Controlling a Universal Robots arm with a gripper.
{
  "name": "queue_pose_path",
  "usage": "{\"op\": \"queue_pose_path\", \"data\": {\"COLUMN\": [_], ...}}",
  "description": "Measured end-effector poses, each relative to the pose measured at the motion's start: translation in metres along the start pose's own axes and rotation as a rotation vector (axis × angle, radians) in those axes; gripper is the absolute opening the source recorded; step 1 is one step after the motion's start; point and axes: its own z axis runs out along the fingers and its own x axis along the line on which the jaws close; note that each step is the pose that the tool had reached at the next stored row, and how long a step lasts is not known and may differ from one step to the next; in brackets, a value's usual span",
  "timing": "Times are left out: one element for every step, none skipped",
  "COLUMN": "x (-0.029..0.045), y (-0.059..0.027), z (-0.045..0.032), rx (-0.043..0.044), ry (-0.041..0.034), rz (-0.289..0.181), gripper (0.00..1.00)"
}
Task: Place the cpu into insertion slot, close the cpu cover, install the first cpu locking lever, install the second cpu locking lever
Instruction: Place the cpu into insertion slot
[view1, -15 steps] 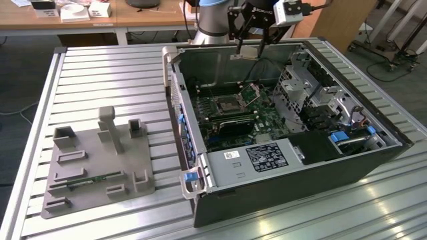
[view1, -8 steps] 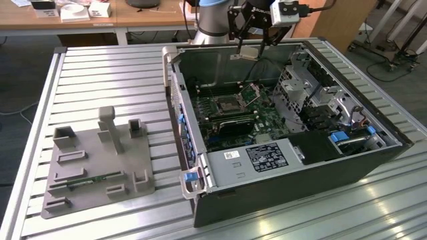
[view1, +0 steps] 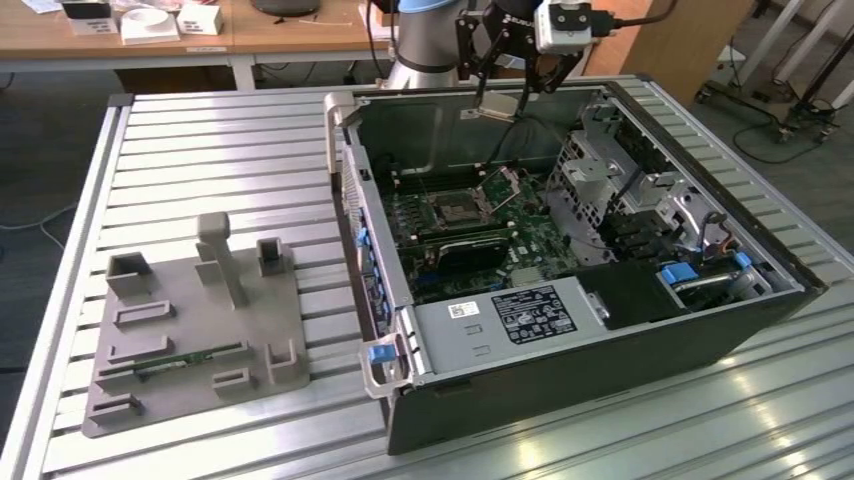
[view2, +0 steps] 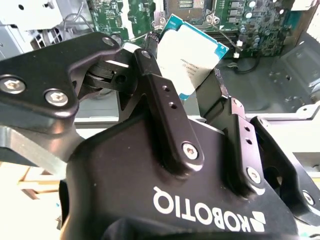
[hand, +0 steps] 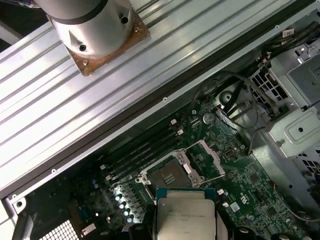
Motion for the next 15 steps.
{"op": "queue_pose_path", "data": {"x": [0.0000,0.0000,0.0000,0.0000,0.0000,0.0000,0.0000,0.0000,0.0000,0.0000,0.0000,0.0001,0.0001,0.0001,0.0001], "y": [0.0000,0.0000,0.0000,0.0000,0.0000,0.0000,0.0000,0.0000,0.0000,0.0000,-0.0001,-0.0001,-0.0001,-0.0001,-0.0001], "z": [0.0001,0.0001,0.0001,0.0002,0.0002,0.0002,0.0002,0.0003,0.0003,0.0003,0.0003,0.0003,0.0003,0.0003,0.0003], "rx": [-0.0002,-0.0004,-0.0006,-0.0009,-0.0010,-0.0012,-0.0013,-0.0014,-0.0015,-0.0016,-0.0016,-0.0017,-0.0017,-0.0017,-0.0017], "ry": [-0.0008,-0.0016,-0.0025,-0.0034,-0.0042,-0.0050,-0.0057,-0.0064,-0.0069,-0.0072,-0.0074,-0.0075,-0.0076,-0.0076,-0.0077], "rz": [0.009,0.018,0.029,0.038,0.047,0.056,0.065,0.072,0.078,0.082,0.084,0.085,0.085,0.086,0.086], "gripper": [0.54,0.54,0.54,0.54,0.54,0.54,0.54,0.54,0.54,0.54,0.54,0.54,0.54,0.54,0.54]}}
